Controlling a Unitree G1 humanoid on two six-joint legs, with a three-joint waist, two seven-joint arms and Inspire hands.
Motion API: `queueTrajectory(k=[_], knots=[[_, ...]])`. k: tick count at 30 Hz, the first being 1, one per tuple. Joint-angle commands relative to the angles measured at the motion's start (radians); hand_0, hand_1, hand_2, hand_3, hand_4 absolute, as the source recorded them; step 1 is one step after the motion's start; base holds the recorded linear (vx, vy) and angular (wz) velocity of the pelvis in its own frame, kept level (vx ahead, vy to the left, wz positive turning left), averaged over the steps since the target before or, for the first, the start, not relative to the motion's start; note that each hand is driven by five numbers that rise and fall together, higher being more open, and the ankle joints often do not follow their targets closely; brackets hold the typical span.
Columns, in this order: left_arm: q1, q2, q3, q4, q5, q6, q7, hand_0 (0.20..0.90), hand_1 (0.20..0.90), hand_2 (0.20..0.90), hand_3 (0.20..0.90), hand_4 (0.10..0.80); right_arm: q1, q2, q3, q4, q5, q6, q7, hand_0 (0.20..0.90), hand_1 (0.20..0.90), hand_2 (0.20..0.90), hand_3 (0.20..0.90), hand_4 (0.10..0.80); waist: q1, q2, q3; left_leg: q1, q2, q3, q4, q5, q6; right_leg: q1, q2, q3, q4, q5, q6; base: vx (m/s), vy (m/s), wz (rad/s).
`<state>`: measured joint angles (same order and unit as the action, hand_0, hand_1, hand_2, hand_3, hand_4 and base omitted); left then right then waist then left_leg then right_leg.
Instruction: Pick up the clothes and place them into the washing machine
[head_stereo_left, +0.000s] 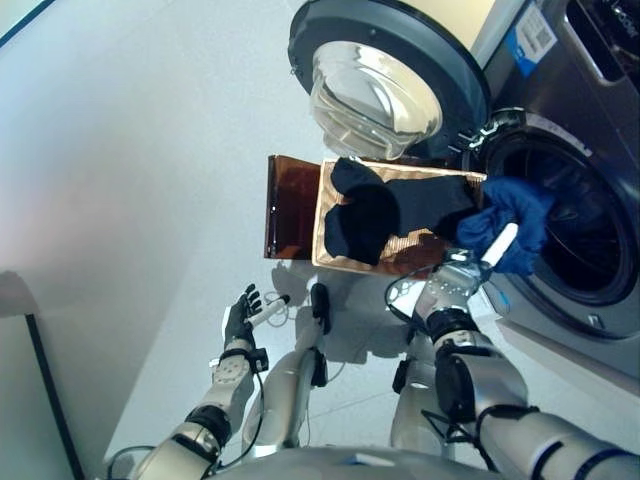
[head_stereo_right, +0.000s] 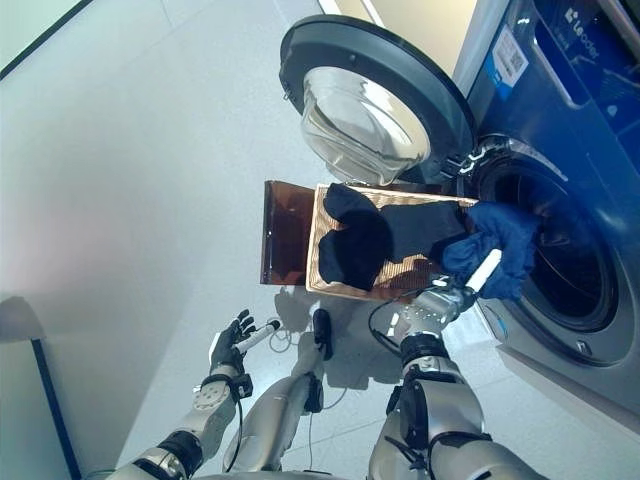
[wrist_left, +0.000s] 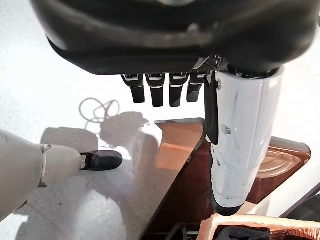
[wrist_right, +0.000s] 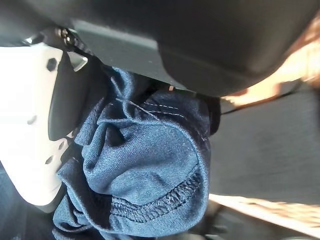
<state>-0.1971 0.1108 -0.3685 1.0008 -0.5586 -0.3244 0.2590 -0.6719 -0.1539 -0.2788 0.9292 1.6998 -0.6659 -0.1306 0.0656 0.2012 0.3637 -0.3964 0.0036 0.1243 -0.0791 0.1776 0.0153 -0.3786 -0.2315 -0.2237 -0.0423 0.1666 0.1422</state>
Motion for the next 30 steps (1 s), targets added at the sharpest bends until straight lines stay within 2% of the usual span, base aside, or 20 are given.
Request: queueTrajectory(k=[1,12,15,20,24,30], knots=[[-0.018,0.001,-0.009,0.057,0.004,-0.063,0.006,0.9,0.9,0.9,0.9,0.8,-0.086,-0.111,-0.041,-0.022,-0.027,-0.074,0.029,0.2,0.2,0.2,0.2,0.3,0.005,0.032,-0.023,0.034,0.003,0.006,-0.008,-0.051,-0.098,-0.016,-0.024,0.015,0.084,-0.008,0.007,0.014,-0.004,-0.05],[-0.001,0.011,-0.013,0.044,0.011,-0.068,-0.007,0.9,0.9,0.9,0.9,0.8,-0.153,-0.322,-0.085,0.101,-0.061,-0.054,-0.025,0.2,0.2,0.2,0.2,0.3,0.012,0.037,-0.036,0.029,0.006,0.007,-0.008,-0.048,-0.097,-0.028,-0.023,0.014,0.087,-0.006,0.007,0.007,-0.005,-0.01],[0.019,0.019,-0.031,-0.017,-0.006,-0.078,-0.022,0.9,0.9,0.9,0.9,0.8,-0.201,-0.398,-0.065,0.139,-0.095,-0.024,-0.06,0.2,0.2,0.2,0.2,0.3,0.023,0.056,-0.028,0.023,0.003,0.005,-0.008,-0.049,-0.099,-0.037,-0.025,0.017,0.091,-0.014,0.011,-0.011,-0.005,-0.01],[0.032,0.031,-0.056,-0.099,-0.035,-0.086,-0.044,0.9,0.9,0.9,0.9,0.8,-0.267,-0.452,-0.039,0.156,-0.112,-0.011,-0.09,0.2,0.2,0.2,0.2,0.3,0.039,0.08,-0.013,0.004,0.002,0.005,-0.008,-0.042,-0.1,-0.065,-0.027,0.021,0.101,-0.016,0.011,-0.008,-0.012,-0.02],[0.048,0.054,-0.088,-0.221,-0.067,-0.1,-0.062,0.9,0.9,0.9,0.9,0.8,-0.371,-0.508,0.008,0.165,-0.145,-0.001,-0.126,0.2,0.2,0.2,0.2,0.3,0.057,0.111,0.015,-0.035,0.003,0.011,-0.008,-0.028,-0.102,-0.131,-0.031,0.035,0.13,-0.022,0.009,-0.04,-0.012,-0.04],[0.056,0.079,-0.108,-0.321,-0.077,-0.103,-0.071,0.9,0.9,0.9,0.9,0.8,-0.486,-0.579,0.088,0.202,-0.208,0.034,-0.167,0.2,0.2,0.2,0.2,0.3,0.079,0.128,0.038,-0.099,0.009,0.025,-0.008,-0.013,-0.103,-0.235,-0.033,0.061,0.178,-0.03,0.003,-0.029,-0.007,-0.05]])
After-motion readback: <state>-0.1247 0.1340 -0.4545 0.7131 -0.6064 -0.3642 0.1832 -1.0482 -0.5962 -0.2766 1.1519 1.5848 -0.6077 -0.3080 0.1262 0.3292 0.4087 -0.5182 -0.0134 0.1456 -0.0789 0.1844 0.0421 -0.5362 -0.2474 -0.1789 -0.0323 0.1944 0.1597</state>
